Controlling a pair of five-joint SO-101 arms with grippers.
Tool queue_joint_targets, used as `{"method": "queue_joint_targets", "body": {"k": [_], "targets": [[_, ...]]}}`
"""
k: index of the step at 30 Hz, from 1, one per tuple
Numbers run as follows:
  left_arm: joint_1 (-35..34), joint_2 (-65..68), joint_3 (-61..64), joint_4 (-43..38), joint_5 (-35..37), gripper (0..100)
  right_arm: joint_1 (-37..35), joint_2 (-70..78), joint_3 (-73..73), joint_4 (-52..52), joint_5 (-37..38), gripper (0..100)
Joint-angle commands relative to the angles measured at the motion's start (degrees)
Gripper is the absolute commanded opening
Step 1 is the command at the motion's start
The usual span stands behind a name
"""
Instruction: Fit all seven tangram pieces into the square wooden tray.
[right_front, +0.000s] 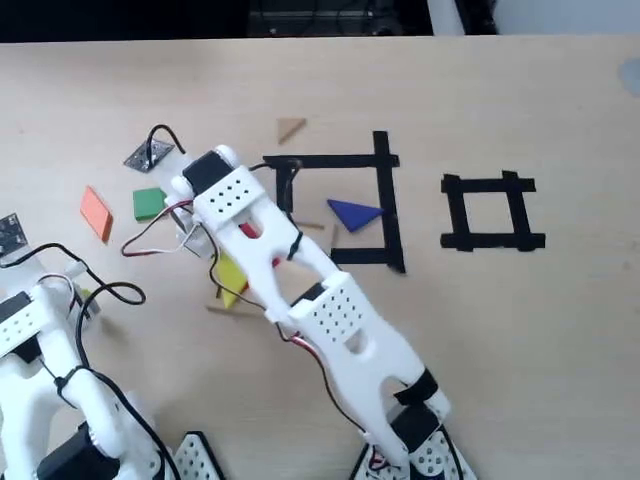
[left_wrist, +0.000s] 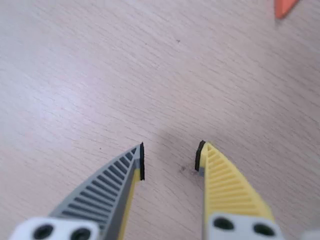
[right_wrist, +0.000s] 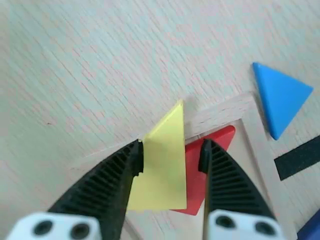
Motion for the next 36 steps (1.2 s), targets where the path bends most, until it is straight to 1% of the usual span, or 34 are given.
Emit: {"method": "queue_joint_targets", "body": {"k": [1, 7, 9, 19, 30, 32, 36], "targets": [[-0.22, -0.97, -0.4, -0.88, 0.09, 20, -2.02, 0.92, -10.42, 3.69, -3.08, 20.1], [-0.22, -0.97, -0.4, -0.88, 0.09, 20, -4.92, 4.97, -12.79, 3.52, -10.99, 20.1], [-0.22, -0.97, -0.4, -0.88, 0.09, 20, -5.27, 6.2, -12.88, 3.34, -11.96, 20.1], [-0.22, -0.97, -0.31, -0.88, 0.09, 20, -3.69, 6.73, -12.88, 3.16, -11.69, 19.9], [-0.22, -0.97, -0.31, -1.05, 0.0, 20, -3.08, 6.73, -11.91, 4.75, -9.32, 19.8], [-0.22, -0.97, -0.31, -1.05, 0.0, 20, -3.08, 6.37, -10.24, 4.75, -7.91, 19.8], [-0.31, -0.97, -0.31, -1.23, 0.0, 20, -2.99, 2.86, -2.95, 4.75, -7.56, 19.8]]}}
